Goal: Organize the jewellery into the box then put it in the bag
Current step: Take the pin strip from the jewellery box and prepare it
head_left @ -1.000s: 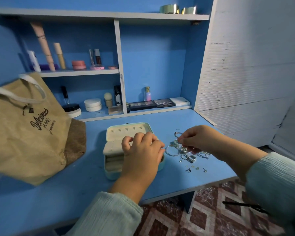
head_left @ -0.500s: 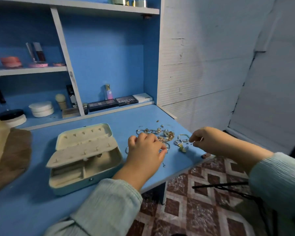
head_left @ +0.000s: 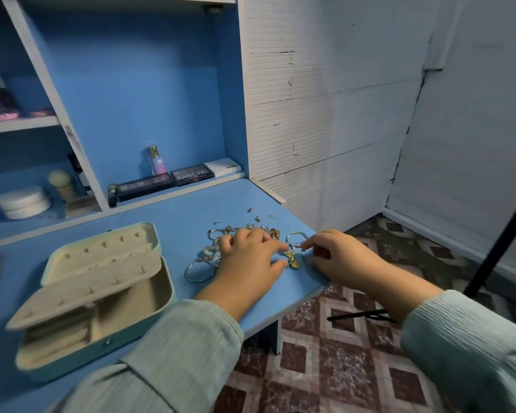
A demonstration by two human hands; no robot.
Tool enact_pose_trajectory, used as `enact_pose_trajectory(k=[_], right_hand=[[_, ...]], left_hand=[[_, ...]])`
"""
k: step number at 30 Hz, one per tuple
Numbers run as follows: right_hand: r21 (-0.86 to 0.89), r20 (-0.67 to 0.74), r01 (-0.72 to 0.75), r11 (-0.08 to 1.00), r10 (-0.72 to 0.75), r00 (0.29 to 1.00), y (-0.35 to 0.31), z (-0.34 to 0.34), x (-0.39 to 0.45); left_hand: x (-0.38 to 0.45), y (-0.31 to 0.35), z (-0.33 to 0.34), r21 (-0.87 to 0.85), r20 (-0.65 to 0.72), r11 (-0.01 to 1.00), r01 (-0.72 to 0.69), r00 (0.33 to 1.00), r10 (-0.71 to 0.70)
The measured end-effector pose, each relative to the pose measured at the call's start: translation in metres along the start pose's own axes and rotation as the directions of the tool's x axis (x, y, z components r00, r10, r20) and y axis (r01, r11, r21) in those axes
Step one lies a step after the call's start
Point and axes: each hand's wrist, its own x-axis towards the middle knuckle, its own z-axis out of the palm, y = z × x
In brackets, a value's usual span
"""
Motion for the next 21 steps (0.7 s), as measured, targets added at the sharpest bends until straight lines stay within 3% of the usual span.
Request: enact_pose_trajectory(k=[6, 21], right_hand=[[0.042, 0.030, 0.037, 0.998, -0.038, 0.999, -0.003, 0.004, 0.012], [-0.067, 0.052, 0.064, 0.996, -0.060, 0.997, -0.014, 0.005, 0.032]], left_hand=[[0.006, 0.003, 0.007, 0.011, 0.041, 0.999, -0.040, 0.998, 0.040], [-0.008, -0.013, 0.005, -0.018, -0.012, 0.997, 0.073, 0.997, -0.073]])
